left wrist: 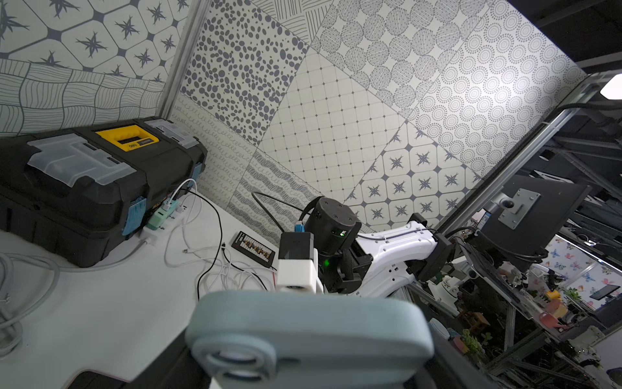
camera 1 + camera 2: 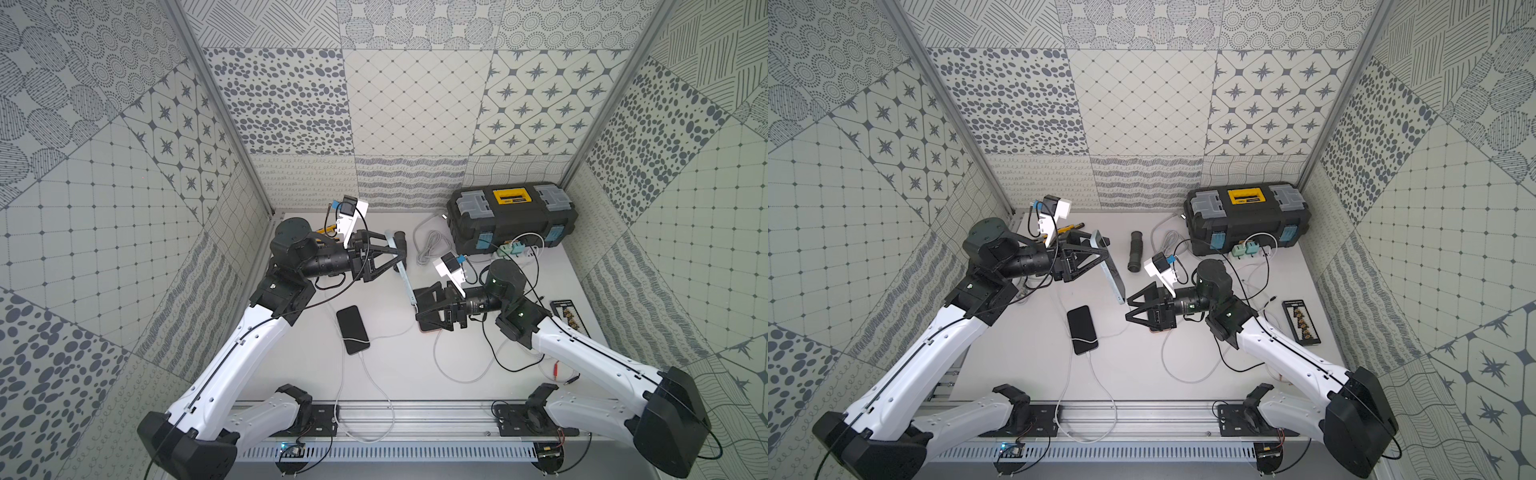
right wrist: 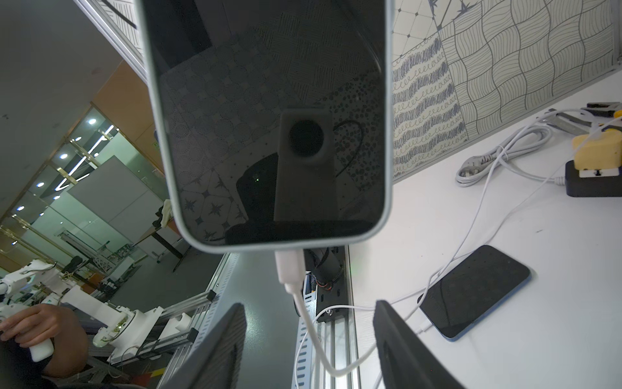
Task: Unplug the charging cable from the phone
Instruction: Remove the charging cable from the phone.
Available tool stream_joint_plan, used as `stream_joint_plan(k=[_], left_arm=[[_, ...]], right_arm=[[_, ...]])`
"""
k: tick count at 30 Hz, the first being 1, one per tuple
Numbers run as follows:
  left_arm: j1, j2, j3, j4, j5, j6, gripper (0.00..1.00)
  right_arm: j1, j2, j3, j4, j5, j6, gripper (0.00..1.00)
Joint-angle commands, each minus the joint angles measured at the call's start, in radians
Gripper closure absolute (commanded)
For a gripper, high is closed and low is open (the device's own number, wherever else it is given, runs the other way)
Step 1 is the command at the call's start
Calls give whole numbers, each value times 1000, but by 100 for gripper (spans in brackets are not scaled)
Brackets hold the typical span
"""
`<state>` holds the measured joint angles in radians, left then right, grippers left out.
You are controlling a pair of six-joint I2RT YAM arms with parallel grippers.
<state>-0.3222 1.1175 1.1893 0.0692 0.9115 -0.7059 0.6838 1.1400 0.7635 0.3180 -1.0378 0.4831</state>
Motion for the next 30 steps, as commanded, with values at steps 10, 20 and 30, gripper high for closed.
stream_joint_plan(k=[10,20,30], left_arm=[[15,9,24,43,1,19,100],[17,10,21,41,5,18,100],[23,30,55,8,40,7,100]], right_arm=[[20,21,-28,56,14,-26,79],[20,24,-36,72,24,-23,100],[20,31,-60,66,18,-49,100]])
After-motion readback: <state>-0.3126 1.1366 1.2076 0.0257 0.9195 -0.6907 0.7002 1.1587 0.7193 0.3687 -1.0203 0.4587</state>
